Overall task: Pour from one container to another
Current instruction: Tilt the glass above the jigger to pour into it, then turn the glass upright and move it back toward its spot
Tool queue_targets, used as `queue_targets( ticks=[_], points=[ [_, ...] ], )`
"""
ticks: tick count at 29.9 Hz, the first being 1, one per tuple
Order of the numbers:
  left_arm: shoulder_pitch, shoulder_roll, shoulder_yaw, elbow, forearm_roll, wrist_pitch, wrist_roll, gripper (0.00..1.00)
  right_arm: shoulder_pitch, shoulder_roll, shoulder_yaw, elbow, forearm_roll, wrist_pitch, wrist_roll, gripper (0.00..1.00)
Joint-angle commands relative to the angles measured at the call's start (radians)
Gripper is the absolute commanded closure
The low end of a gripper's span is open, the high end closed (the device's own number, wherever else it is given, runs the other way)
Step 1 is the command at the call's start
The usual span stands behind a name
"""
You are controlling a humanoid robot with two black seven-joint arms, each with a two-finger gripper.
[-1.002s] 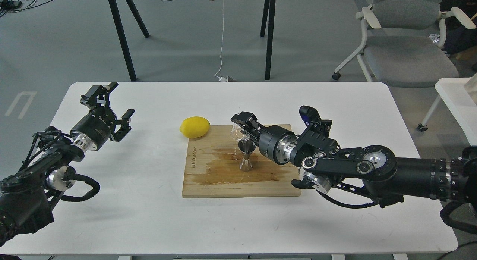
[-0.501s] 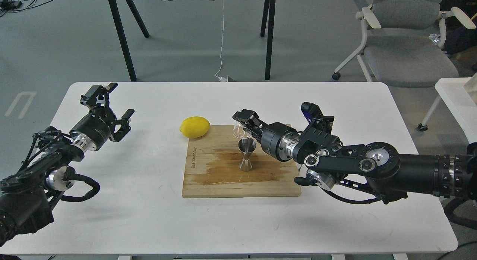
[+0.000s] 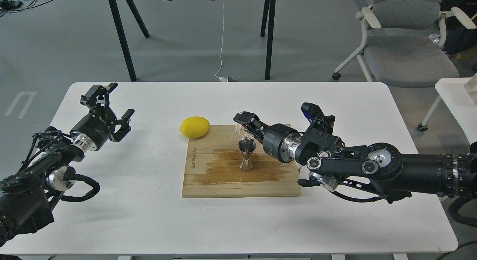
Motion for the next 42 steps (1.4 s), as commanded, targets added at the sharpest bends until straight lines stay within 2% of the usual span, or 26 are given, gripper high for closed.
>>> queue_targets(
  ticks=[1, 32, 36, 42],
  points=[
    [0.000, 0.001, 0.000, 0.000, 0.000, 0.000, 0.000, 0.01, 0.009, -0.014, -0.002, 0.012, -0.011, 0.000, 0.000, 0.52],
    [0.000, 0.001, 0.000, 0.000, 0.000, 0.000, 0.000, 0.01, 0.037, -0.019, -0.065, 0.009, -0.084, 0.000, -0.002, 0.52],
    [0.000, 0.000, 0.000, 0.000, 0.000, 0.000, 0.000, 0.01, 0.030, -0.020, -0.017, 0.015, -0.041, -0.005, -0.006, 0.52],
    [0.000, 0.001, 0.000, 0.000, 0.000, 0.000, 0.000, 0.01, -0.061, -0.019, 0.165, 0.018, 0.079, 0.000, -0.005, 0.52]
  ],
)
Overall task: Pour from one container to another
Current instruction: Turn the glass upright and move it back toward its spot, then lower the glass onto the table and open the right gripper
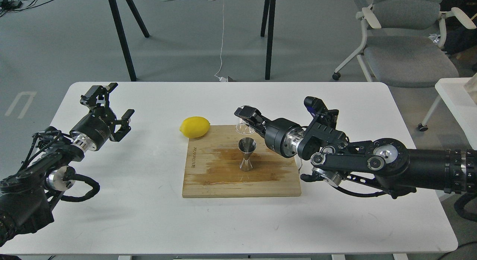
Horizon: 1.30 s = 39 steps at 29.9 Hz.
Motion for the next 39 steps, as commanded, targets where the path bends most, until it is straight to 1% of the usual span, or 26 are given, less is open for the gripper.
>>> queue_targets(
  ticks=[1, 4, 9, 13, 19, 21, 26, 28, 30, 34, 39],
  points=[
    [0.000, 0.001, 0.000, 0.000, 0.000, 0.000, 0.000, 0.01, -0.080, 0.001, 0.140, 0.001, 0.055, 0.001, 0.001, 0.52],
    [-0.001, 0.002, 0.000, 0.000, 0.000, 0.000, 0.000, 0.01, -0.174, 0.003, 0.296, 0.001, 0.108, 0.001, 0.007, 0.52],
    [0.000, 0.001, 0.000, 0.000, 0.000, 0.000, 0.000, 0.01, -0.370, 0.011, 0.618, 0.018, 0.205, 0.001, 0.017, 0.53],
    [0.000, -0.001, 0.000, 0.000, 0.000, 0.000, 0.000, 0.01, -0.539, 0.020, 0.856, 0.047, 0.300, 0.008, 0.035, 0.53],
    [0.000, -0.002, 0.000, 0.000, 0.000, 0.000, 0.000, 0.01, -0.804, 0.098, 1.193, 0.053, 0.475, 0.073, 0.037, 0.53],
    [0.000, -0.002, 0.000, 0.000, 0.000, 0.000, 0.000, 0.01, -0.873, 0.116, 1.280, 0.048, 0.518, 0.098, 0.035, 0.53],
    [0.015, -0.002, 0.000, 0.000, 0.000, 0.000, 0.000, 0.01, -0.978, 0.127, 1.389, 0.007, 0.685, 0.135, 0.032, 0.53],
    [0.020, -0.002, 0.000, 0.000, 0.000, 0.000, 0.000, 0.01, -0.999, 0.126, 1.409, -0.031, 0.723, 0.181, 0.026, 0.53],
    [0.020, -0.001, 0.000, 0.000, 0.000, 0.000, 0.000, 0.01, -1.006, 0.121, 1.413, -0.068, 0.754, 0.216, 0.023, 0.53],
    [0.020, 0.001, 0.000, 0.000, 0.000, 0.000, 0.000, 0.01, -1.006, 0.121, 1.418, -0.131, 0.811, 0.227, 0.007, 0.53],
    [0.020, -0.001, 0.000, 0.000, 0.000, 0.000, 0.000, 0.01, -0.993, 0.127, 1.420, -0.222, 0.822, 0.248, -0.006, 0.53]
  ],
)
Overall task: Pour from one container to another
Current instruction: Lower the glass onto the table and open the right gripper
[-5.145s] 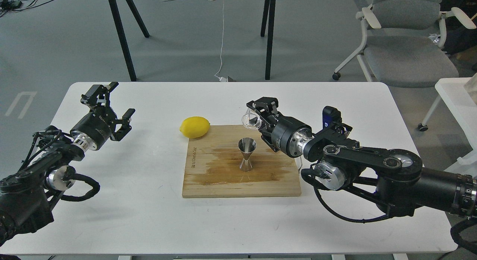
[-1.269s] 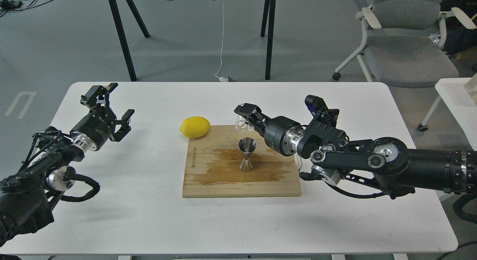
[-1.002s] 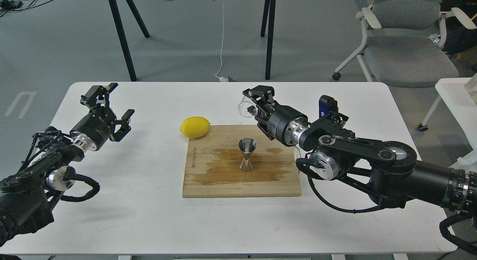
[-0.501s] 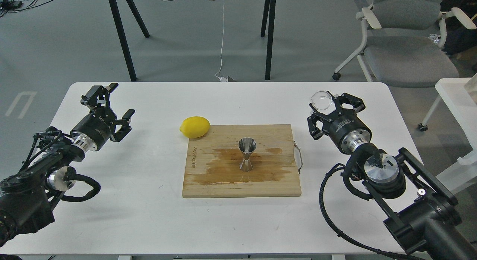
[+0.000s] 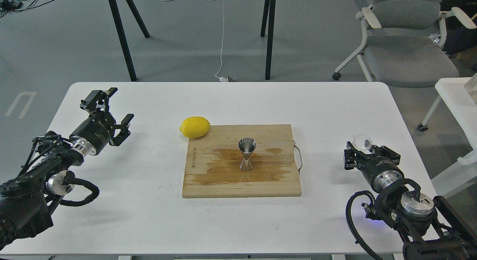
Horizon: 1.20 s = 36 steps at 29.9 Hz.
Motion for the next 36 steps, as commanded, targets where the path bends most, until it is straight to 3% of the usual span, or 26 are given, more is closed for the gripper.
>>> queue_targets(
  ticks=[1, 27, 29, 34, 36],
  points=[
    [0.000, -0.002, 0.000, 0.000, 0.000, 0.000, 0.000, 0.01, 0.009, 0.004, 0.001, -0.053, 0.005, 0.009, -0.011, 0.53],
    [0.001, -0.003, 0.000, 0.000, 0.000, 0.000, 0.000, 0.01, 0.055, 0.029, -0.021, -0.132, 0.013, 0.009, -0.010, 0.46],
    [0.002, -0.003, 0.000, 0.000, 0.000, 0.000, 0.000, 0.01, 0.054, 0.029, -0.021, -0.132, 0.013, 0.010, -0.010, 0.42],
    [0.002, -0.003, 0.000, 0.002, 0.000, 0.000, 0.000, 0.01, 0.052, 0.029, -0.021, -0.124, 0.011, 0.009, -0.010, 0.08],
    [0.002, -0.003, 0.000, 0.002, 0.000, 0.000, 0.000, 0.01, 0.048, 0.027, -0.021, -0.120, 0.011, 0.010, -0.010, 0.04]
  ],
)
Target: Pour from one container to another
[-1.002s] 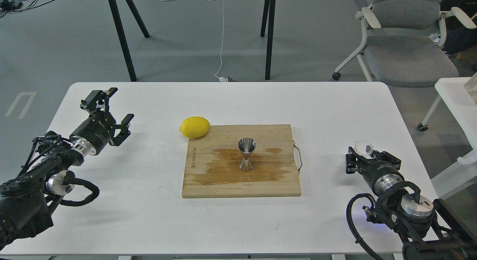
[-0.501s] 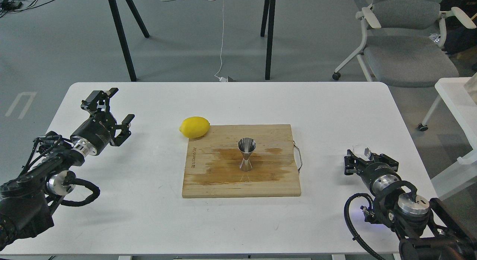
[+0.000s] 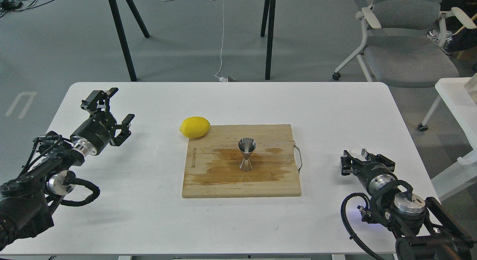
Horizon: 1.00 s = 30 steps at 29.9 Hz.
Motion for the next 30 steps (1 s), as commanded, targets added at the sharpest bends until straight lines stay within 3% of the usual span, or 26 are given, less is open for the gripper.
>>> queue_targets(
  ticks=[1, 16, 30],
  points=[
    [0.000, 0.000, 0.000, 0.000, 0.000, 0.000, 0.000, 0.01, -0.008, -0.002, -0.001, 0.010, 0.002, 0.001, 0.000, 0.03],
    [0.000, -0.011, 0.000, 0.019, 0.000, 0.000, 0.000, 0.01, -0.036, -0.012, -0.001, 0.078, -0.002, 0.006, -0.002, 0.03],
    [-0.009, 0.005, 0.002, 0.025, 0.002, 0.000, 0.000, 0.01, -0.045, -0.106, -0.001, 0.277, -0.012, 0.006, 0.003, 0.02]
  ],
)
